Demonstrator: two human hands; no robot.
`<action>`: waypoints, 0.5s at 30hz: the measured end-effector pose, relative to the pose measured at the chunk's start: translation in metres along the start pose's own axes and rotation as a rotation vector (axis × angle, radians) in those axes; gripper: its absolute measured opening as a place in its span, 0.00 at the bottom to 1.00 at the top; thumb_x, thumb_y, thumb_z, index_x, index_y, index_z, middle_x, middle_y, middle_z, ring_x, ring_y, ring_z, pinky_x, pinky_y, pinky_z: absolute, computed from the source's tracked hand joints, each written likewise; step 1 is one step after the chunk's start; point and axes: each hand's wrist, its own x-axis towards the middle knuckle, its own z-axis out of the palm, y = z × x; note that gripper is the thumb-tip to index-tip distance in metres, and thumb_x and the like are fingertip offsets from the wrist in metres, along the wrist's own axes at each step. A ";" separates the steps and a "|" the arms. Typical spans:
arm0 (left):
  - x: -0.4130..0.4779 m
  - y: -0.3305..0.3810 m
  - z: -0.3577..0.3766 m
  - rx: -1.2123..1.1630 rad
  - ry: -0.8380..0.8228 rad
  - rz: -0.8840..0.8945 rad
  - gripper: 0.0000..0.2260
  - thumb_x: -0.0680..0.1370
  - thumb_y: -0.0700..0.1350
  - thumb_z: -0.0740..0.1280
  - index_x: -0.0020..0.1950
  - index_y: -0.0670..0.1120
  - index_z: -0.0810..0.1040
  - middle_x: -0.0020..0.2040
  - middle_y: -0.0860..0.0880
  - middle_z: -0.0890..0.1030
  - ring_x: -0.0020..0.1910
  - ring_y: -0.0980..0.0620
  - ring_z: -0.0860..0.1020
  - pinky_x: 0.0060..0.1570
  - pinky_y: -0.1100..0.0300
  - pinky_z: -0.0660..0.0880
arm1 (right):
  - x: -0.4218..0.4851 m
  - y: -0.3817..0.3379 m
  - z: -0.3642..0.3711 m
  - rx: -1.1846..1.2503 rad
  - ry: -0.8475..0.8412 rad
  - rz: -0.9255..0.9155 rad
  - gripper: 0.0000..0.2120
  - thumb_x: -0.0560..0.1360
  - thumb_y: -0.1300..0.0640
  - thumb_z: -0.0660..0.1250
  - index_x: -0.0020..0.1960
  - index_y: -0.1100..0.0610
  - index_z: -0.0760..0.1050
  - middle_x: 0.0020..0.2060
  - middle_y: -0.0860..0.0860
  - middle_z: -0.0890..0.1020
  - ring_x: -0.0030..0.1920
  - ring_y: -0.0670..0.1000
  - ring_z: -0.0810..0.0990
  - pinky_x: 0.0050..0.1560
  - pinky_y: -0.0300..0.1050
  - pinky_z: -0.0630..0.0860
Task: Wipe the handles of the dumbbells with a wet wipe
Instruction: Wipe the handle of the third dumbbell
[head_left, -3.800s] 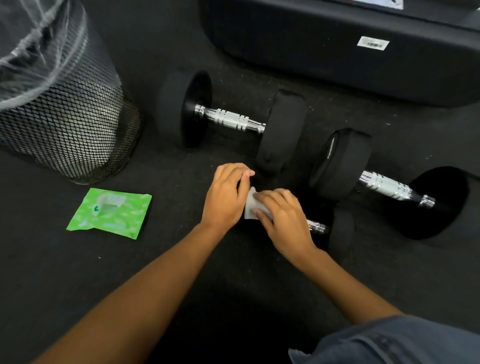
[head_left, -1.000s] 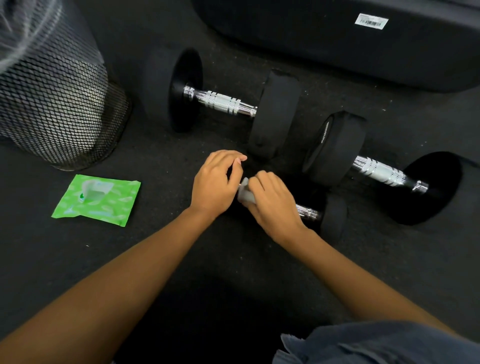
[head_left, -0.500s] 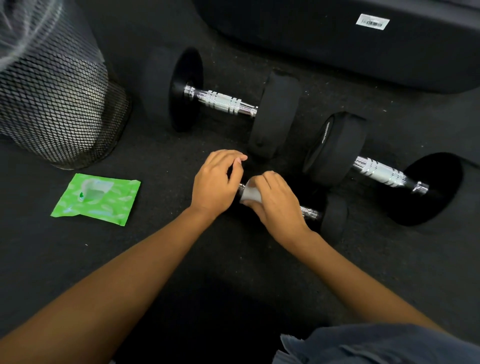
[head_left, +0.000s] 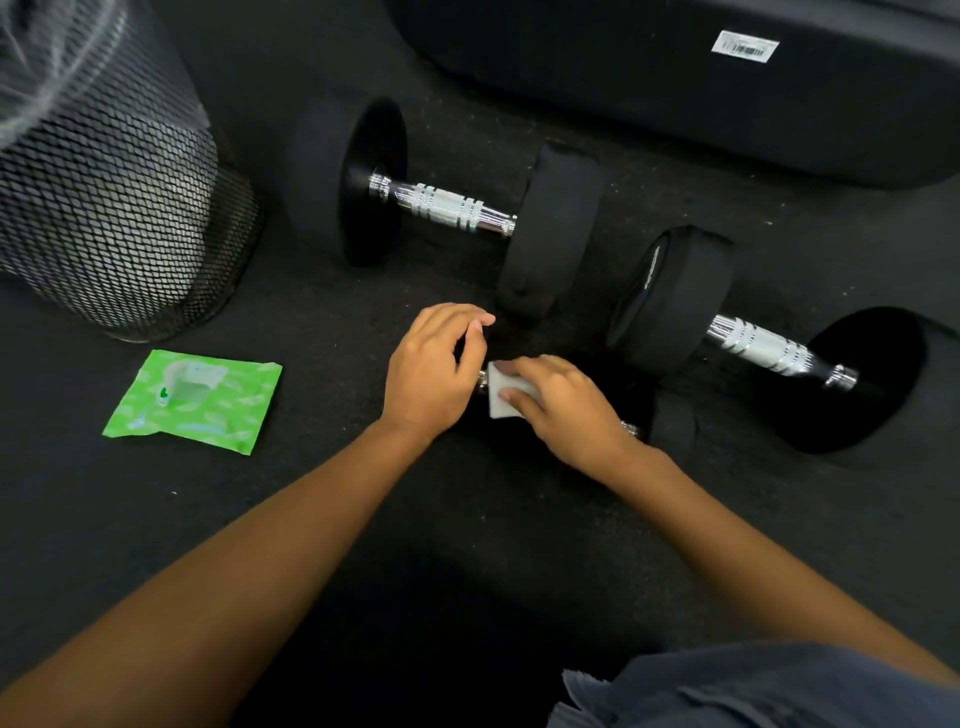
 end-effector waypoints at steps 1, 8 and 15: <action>0.000 0.000 0.000 0.003 0.003 0.002 0.16 0.78 0.47 0.54 0.53 0.44 0.81 0.52 0.50 0.81 0.55 0.55 0.75 0.55 0.69 0.66 | -0.004 0.002 -0.004 0.032 -0.012 0.005 0.17 0.79 0.56 0.61 0.67 0.56 0.70 0.60 0.54 0.77 0.60 0.53 0.72 0.58 0.39 0.63; 0.002 0.001 0.000 0.004 -0.014 -0.011 0.17 0.78 0.48 0.54 0.53 0.45 0.80 0.52 0.51 0.81 0.56 0.55 0.74 0.54 0.67 0.67 | 0.030 -0.010 -0.005 0.142 -0.266 0.190 0.14 0.81 0.53 0.53 0.52 0.59 0.74 0.47 0.55 0.79 0.51 0.57 0.78 0.48 0.49 0.72; 0.001 -0.001 0.000 0.003 -0.014 -0.012 0.17 0.78 0.48 0.54 0.53 0.45 0.80 0.52 0.51 0.81 0.56 0.54 0.74 0.54 0.67 0.67 | -0.002 -0.008 0.013 -0.319 0.163 -0.169 0.15 0.66 0.65 0.74 0.51 0.63 0.78 0.42 0.56 0.82 0.44 0.57 0.80 0.54 0.48 0.75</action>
